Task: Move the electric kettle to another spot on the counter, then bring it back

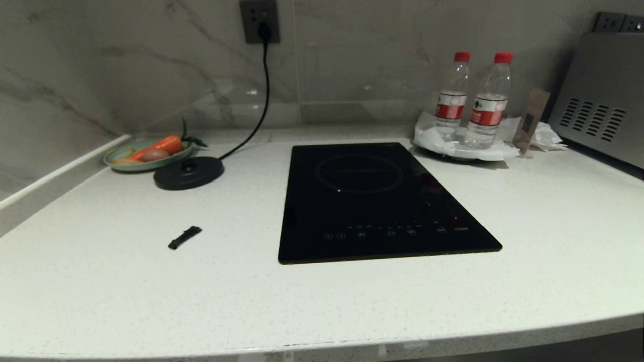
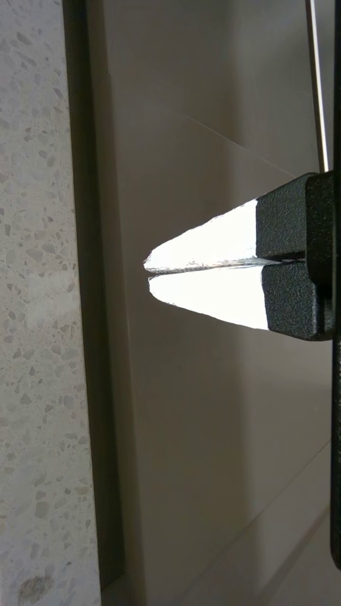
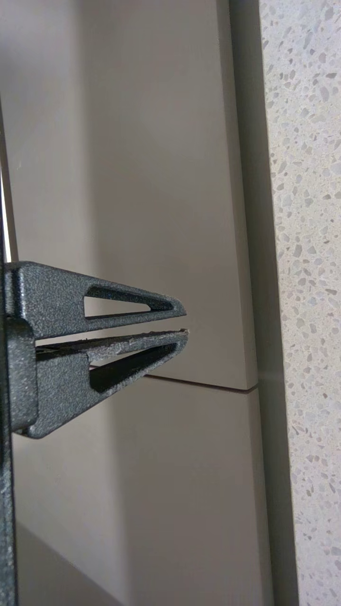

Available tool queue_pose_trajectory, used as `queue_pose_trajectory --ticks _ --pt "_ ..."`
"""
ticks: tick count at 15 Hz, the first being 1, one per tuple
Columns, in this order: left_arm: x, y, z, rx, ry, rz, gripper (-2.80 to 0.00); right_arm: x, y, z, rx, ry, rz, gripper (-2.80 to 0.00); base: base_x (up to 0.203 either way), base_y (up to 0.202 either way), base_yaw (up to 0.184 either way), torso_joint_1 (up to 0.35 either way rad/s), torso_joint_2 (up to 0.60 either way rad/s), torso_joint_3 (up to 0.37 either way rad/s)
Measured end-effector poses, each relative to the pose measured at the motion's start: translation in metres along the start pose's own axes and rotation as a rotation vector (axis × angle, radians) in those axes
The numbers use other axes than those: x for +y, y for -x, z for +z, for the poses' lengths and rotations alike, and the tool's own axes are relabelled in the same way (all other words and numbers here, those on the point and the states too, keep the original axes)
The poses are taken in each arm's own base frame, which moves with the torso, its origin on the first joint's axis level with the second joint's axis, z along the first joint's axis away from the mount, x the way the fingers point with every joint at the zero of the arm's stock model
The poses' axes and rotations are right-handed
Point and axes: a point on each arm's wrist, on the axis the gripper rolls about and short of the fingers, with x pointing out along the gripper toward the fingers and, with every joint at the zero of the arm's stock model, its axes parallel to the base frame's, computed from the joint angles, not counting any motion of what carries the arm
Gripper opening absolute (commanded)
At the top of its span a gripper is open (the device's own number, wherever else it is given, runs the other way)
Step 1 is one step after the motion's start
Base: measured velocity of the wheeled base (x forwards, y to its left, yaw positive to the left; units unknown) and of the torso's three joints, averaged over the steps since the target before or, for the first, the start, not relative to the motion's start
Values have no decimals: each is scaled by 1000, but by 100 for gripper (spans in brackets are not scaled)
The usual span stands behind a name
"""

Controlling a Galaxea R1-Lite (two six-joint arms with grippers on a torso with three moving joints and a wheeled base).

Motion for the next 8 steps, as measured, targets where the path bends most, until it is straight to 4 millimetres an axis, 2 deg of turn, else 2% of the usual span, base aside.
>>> queue_pose_trajectory --ticks 8 --pt "0 0 0 1 0 0 -280 0 0 0 0 4 1 -280 0 0 0 -1 26 28"
